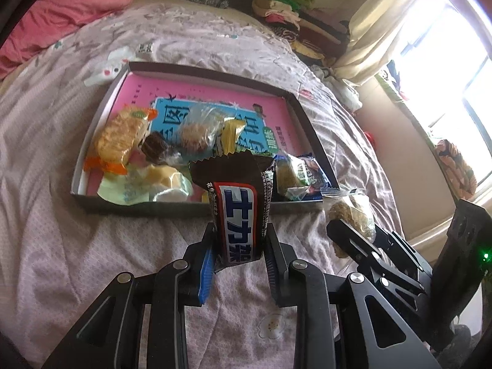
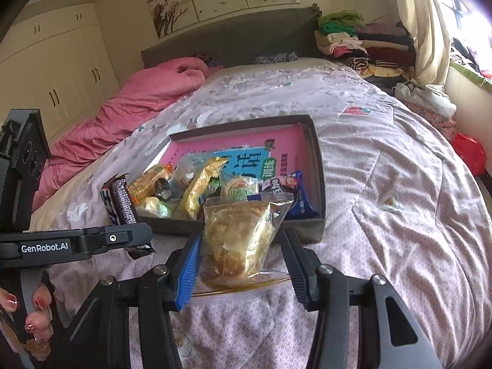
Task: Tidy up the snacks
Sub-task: 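Carry the chocolate bar with the left tool while the right tool carries the crispy-snack bag over the tray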
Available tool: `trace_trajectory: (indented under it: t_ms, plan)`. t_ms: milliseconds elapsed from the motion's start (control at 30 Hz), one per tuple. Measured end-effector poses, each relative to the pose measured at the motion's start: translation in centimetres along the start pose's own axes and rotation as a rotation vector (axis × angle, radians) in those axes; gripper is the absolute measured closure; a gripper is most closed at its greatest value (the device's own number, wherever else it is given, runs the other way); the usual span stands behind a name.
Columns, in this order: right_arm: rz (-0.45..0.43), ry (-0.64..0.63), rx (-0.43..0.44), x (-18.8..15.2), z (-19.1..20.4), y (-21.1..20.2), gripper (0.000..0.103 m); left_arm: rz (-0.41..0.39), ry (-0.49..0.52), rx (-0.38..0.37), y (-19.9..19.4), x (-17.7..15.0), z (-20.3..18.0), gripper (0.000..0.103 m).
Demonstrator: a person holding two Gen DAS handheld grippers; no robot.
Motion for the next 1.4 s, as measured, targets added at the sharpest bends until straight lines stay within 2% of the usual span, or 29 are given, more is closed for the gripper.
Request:
trace_trajectory:
  t_ms: [333,533,800,1000,1400]
  plan:
    - [-0.037,0.001,-0.048,1.5,-0.9,-0.6,0.051,-0.063,0.008,0.017,-1.7,1.7,0.9,0.074]
    - [-0.06,0.006,-0.062,2.5,-1.4,-0.9,0.051,-0.119,-0.019,0.06,-3.2,3.7,3.3,0.074]
    - [-0.091,0.006,-0.086,4.2,-2.4,-0.7,0.051,-0.146,-0.072,0.098,-3.5,5.9,6.6,0.074]
    - [-0.094,0.02,-0.093,5.1,-3.4,0.3,0.051,-0.137,-0.03,0.119,-1.8,6.7,5.5,0.074]
    - [-0.079,0.028,-0.089,5.6,-4.3,2.8,0.051,-0.053,0.082,0.163,2.9,6.5,2.8,0.074]
Point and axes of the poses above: each gripper's, at about its wrist camera, not at the fingertips, and y roughly the way its jaws point, z to its left, x to its top, the point moved 10 cm from there along y, roughly the way its jaws point, and after that the axes turned 7 degrees about -y, right-handed, at the moved point
